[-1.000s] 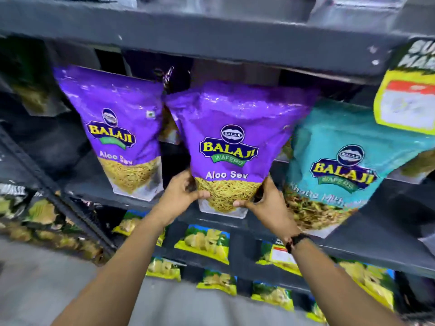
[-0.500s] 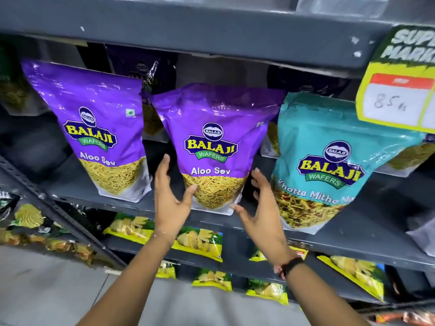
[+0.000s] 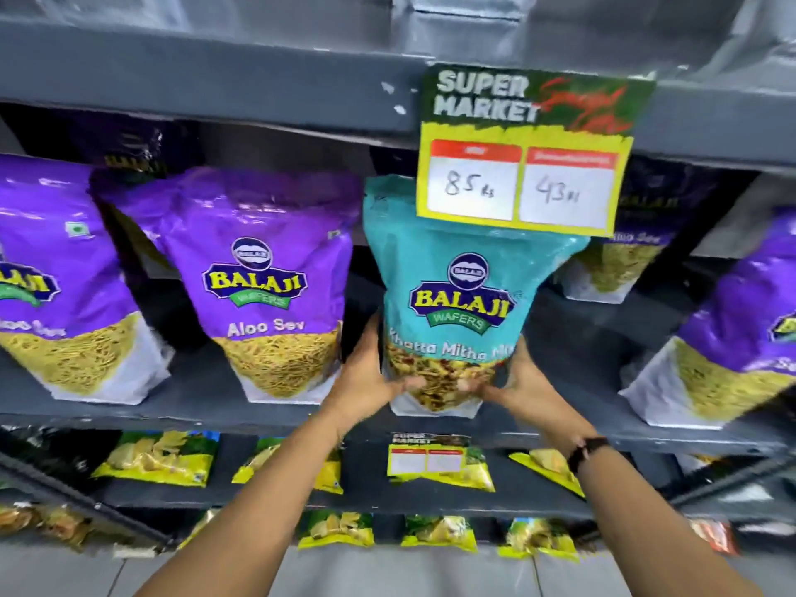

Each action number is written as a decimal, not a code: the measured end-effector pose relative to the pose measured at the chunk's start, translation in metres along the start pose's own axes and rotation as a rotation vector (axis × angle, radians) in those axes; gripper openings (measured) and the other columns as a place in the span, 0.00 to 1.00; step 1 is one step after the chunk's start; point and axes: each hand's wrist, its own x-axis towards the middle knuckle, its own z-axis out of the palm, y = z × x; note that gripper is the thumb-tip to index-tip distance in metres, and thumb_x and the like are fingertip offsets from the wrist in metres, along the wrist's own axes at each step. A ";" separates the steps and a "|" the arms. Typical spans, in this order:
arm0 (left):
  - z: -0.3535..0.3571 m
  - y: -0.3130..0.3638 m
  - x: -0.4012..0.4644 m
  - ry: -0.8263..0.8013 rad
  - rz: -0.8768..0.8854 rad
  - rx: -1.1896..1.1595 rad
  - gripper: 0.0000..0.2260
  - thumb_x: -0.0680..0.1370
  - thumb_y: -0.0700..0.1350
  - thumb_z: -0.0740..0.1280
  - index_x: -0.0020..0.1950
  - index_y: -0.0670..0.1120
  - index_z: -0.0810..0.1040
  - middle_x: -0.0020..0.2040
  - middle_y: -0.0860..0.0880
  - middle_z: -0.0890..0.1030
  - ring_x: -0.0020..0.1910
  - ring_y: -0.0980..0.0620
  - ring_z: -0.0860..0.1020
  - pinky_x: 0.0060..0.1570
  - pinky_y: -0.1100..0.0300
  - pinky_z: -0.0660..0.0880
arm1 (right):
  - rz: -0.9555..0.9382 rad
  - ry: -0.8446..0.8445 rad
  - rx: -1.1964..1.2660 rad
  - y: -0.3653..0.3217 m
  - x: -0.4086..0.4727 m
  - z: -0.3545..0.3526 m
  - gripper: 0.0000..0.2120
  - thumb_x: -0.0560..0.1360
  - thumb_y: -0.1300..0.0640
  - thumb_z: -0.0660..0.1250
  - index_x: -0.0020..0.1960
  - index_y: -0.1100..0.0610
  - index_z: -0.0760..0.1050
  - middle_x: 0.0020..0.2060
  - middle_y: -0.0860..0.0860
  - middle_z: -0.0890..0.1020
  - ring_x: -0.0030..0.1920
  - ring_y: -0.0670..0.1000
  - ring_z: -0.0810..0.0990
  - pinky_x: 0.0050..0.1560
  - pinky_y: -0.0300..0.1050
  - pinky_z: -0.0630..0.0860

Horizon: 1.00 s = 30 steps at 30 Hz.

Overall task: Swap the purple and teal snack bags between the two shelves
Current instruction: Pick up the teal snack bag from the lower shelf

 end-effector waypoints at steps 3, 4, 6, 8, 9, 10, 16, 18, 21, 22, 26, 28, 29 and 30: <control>-0.001 0.001 0.006 -0.019 -0.033 -0.023 0.35 0.65 0.35 0.73 0.67 0.45 0.60 0.64 0.47 0.71 0.64 0.50 0.68 0.62 0.63 0.65 | 0.057 -0.023 -0.021 0.005 0.005 0.000 0.31 0.64 0.65 0.73 0.58 0.46 0.61 0.52 0.44 0.76 0.49 0.35 0.77 0.42 0.25 0.74; -0.001 0.000 0.007 -0.002 -0.037 -0.022 0.33 0.65 0.35 0.73 0.66 0.46 0.63 0.63 0.46 0.73 0.64 0.49 0.69 0.65 0.57 0.66 | 0.058 0.008 -0.028 0.007 0.005 0.000 0.28 0.64 0.65 0.73 0.54 0.44 0.63 0.50 0.42 0.76 0.50 0.40 0.76 0.43 0.28 0.75; -0.002 0.000 0.005 0.038 -0.031 -0.017 0.32 0.63 0.36 0.75 0.63 0.46 0.66 0.63 0.43 0.75 0.63 0.45 0.71 0.66 0.45 0.67 | 0.066 0.057 -0.031 0.009 0.003 0.000 0.27 0.63 0.64 0.74 0.50 0.44 0.65 0.48 0.41 0.77 0.52 0.44 0.76 0.50 0.35 0.75; -0.002 0.003 -0.004 0.062 -0.021 -0.020 0.32 0.62 0.35 0.75 0.62 0.46 0.67 0.61 0.43 0.76 0.62 0.45 0.72 0.65 0.43 0.68 | 0.062 0.077 -0.044 0.008 -0.006 0.002 0.28 0.62 0.64 0.75 0.53 0.47 0.65 0.48 0.43 0.78 0.52 0.46 0.78 0.53 0.40 0.76; -0.002 0.006 -0.011 0.068 -0.013 -0.019 0.31 0.61 0.35 0.76 0.61 0.46 0.68 0.60 0.44 0.77 0.61 0.46 0.72 0.65 0.43 0.69 | 0.051 0.084 -0.058 0.005 -0.013 0.003 0.28 0.61 0.65 0.75 0.54 0.49 0.65 0.47 0.42 0.78 0.50 0.43 0.78 0.51 0.36 0.76; -0.003 0.009 -0.018 0.068 0.000 -0.020 0.31 0.61 0.35 0.76 0.60 0.46 0.69 0.58 0.45 0.77 0.60 0.46 0.73 0.64 0.45 0.70 | 0.036 0.092 -0.072 0.001 -0.020 0.004 0.29 0.61 0.65 0.75 0.55 0.50 0.65 0.46 0.41 0.78 0.48 0.39 0.78 0.46 0.30 0.76; -0.024 0.053 -0.059 0.025 0.155 -0.002 0.32 0.55 0.45 0.79 0.57 0.49 0.73 0.56 0.49 0.79 0.54 0.57 0.76 0.57 0.62 0.73 | -0.140 0.212 -0.189 -0.035 -0.074 0.006 0.25 0.60 0.64 0.76 0.45 0.43 0.67 0.42 0.39 0.77 0.39 0.33 0.78 0.37 0.25 0.73; -0.032 0.073 -0.071 0.003 0.200 0.000 0.30 0.51 0.53 0.78 0.52 0.56 0.74 0.55 0.50 0.81 0.54 0.56 0.78 0.59 0.53 0.74 | -0.207 0.255 -0.204 -0.052 -0.089 0.006 0.25 0.60 0.64 0.76 0.44 0.43 0.67 0.42 0.38 0.77 0.39 0.31 0.77 0.36 0.24 0.72; -0.043 0.107 -0.086 0.002 0.274 0.004 0.29 0.50 0.55 0.77 0.50 0.59 0.75 0.52 0.53 0.81 0.54 0.58 0.78 0.59 0.56 0.74 | -0.307 0.301 -0.205 -0.085 -0.109 0.003 0.26 0.58 0.65 0.77 0.45 0.42 0.68 0.44 0.38 0.78 0.41 0.29 0.77 0.38 0.23 0.72; -0.047 0.120 -0.090 0.006 0.311 0.000 0.30 0.51 0.52 0.78 0.51 0.57 0.75 0.50 0.56 0.81 0.53 0.62 0.78 0.57 0.61 0.75 | -0.343 0.317 -0.195 -0.098 -0.115 0.001 0.27 0.58 0.66 0.77 0.45 0.43 0.68 0.44 0.39 0.77 0.40 0.29 0.76 0.37 0.23 0.72; -0.063 0.181 -0.104 0.014 0.492 -0.033 0.27 0.54 0.43 0.80 0.48 0.58 0.75 0.37 0.71 0.81 0.43 0.73 0.76 0.45 0.78 0.71 | -0.499 0.392 -0.166 -0.159 -0.135 -0.009 0.25 0.51 0.51 0.77 0.44 0.43 0.70 0.38 0.32 0.82 0.42 0.27 0.75 0.40 0.20 0.69; -0.073 0.216 -0.106 0.043 0.579 -0.031 0.26 0.51 0.47 0.81 0.45 0.59 0.76 0.38 0.71 0.81 0.43 0.70 0.77 0.46 0.75 0.72 | -0.571 0.420 -0.153 -0.193 -0.140 -0.016 0.22 0.49 0.45 0.71 0.42 0.44 0.70 0.37 0.25 0.80 0.40 0.28 0.76 0.39 0.21 0.70; -0.079 0.233 -0.106 0.053 0.616 -0.044 0.25 0.51 0.48 0.80 0.44 0.59 0.76 0.38 0.69 0.82 0.43 0.69 0.77 0.46 0.74 0.73 | -0.608 0.433 -0.152 -0.209 -0.140 -0.021 0.22 0.49 0.44 0.70 0.42 0.45 0.71 0.36 0.25 0.79 0.39 0.28 0.76 0.39 0.22 0.71; -0.084 0.249 -0.105 0.065 0.646 -0.060 0.25 0.50 0.49 0.79 0.44 0.58 0.76 0.38 0.66 0.83 0.42 0.68 0.77 0.47 0.73 0.74 | -0.646 0.443 -0.149 -0.226 -0.140 -0.025 0.21 0.50 0.44 0.70 0.41 0.45 0.71 0.35 0.25 0.80 0.38 0.29 0.77 0.38 0.22 0.71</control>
